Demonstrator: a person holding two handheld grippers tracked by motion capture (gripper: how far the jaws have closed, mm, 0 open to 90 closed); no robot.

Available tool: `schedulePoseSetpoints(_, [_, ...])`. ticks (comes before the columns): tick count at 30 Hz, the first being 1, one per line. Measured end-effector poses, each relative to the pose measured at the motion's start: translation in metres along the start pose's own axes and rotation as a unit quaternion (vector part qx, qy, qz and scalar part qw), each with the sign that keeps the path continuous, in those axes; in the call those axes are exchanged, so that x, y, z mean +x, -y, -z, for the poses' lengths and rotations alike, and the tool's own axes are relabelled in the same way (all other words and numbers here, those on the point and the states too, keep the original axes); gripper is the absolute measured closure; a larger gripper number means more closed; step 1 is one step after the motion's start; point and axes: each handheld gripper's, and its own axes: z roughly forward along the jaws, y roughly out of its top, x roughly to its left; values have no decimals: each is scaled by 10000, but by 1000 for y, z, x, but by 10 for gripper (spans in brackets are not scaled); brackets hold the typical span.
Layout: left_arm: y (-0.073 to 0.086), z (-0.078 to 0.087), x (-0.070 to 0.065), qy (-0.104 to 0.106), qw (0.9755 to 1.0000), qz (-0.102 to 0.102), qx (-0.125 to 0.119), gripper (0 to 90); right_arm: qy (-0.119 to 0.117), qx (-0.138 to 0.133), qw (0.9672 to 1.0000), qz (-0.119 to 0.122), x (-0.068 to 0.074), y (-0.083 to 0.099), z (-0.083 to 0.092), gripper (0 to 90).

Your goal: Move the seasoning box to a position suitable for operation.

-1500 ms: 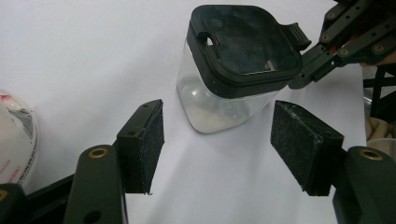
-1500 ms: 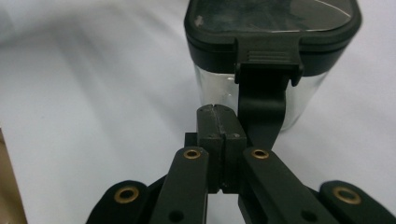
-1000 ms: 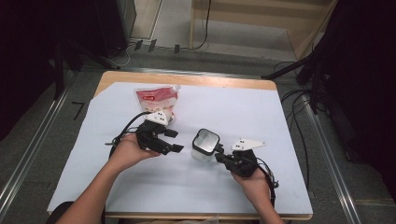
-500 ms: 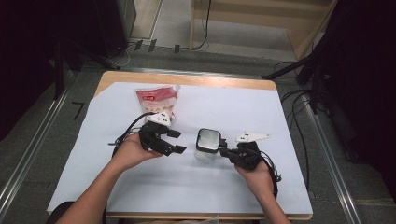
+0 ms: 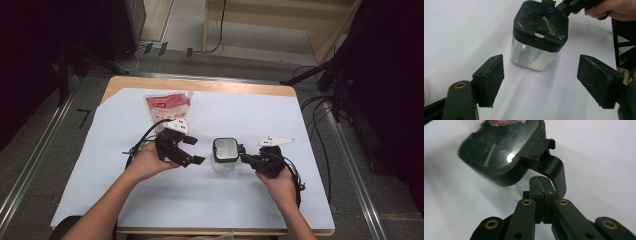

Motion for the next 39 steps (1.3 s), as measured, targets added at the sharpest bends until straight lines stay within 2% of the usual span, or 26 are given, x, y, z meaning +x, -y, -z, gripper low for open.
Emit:
schedulePoseSetpoints(3, [-4, -4, 0, 74, 10000, -44, 24, 191, 78, -14, 9999, 115, 3, -2, 13, 900])
schedulePoseSetpoints(6, [-11, -8, 3, 237, 9997, -86, 14, 161, 131, -59, 9999, 77, -2, -4, 20, 900])
schedulePoseSetpoints(7, [-14, -9, 4, 329, 9994, -93, 17, 148, 127, -82, 9999, 44, -4, -5, 20, 900])
schedulePoseSetpoints(10, [-21, -14, 7, 387, 9990, -198, 40, 138, 144, -75, 9999, -20, -10, -8, 18, 900])
schedulePoseSetpoints(12, [-25, -15, 8, 410, 9989, -239, 29, 138, 146, -43, 9999, -17, -11, -10, 17, 900])
schedulePoseSetpoints(13, [-28, -18, 10, 452, 9986, -289, 30, 138, 154, -29, 9999, 59, -14, -13, 14, 900])
schedulePoseSetpoints(18, [-33, -22, 13, 486, 9982, -344, -48, 138, 189, 2, 9998, 81, -19, -17, 7, 900])
schedulePoseSetpoints(22, [-33, -32, 12, 426, 9981, -433, 94, 129, 158, 110, 9998, 14, -23, -17, 1, 900])
schedulePoseSetpoints(24, [-32, -37, 11, 386, 9979, -498, 162, 100, 229, 136, 9996, 23, -22, -17, -1, 900])
schedulePoseSetpoints(27, [-31, -42, 10, 369, 9978, -518, 178, 90, 211, 139, 9997, -14, -23, -16, -1, 900])
schedulePoseSetpoints(32, [-31, -47, 11, 527, 9972, -493, 207, 90, 222, 127, 9996, -85, -23, -15, -2, 900])
schedulePoseSetpoints(39, [-29, -56, 10, 429, 9974, -529, 251, 90, 178, 118, 9996, -172, -26, -13, -5, 900])
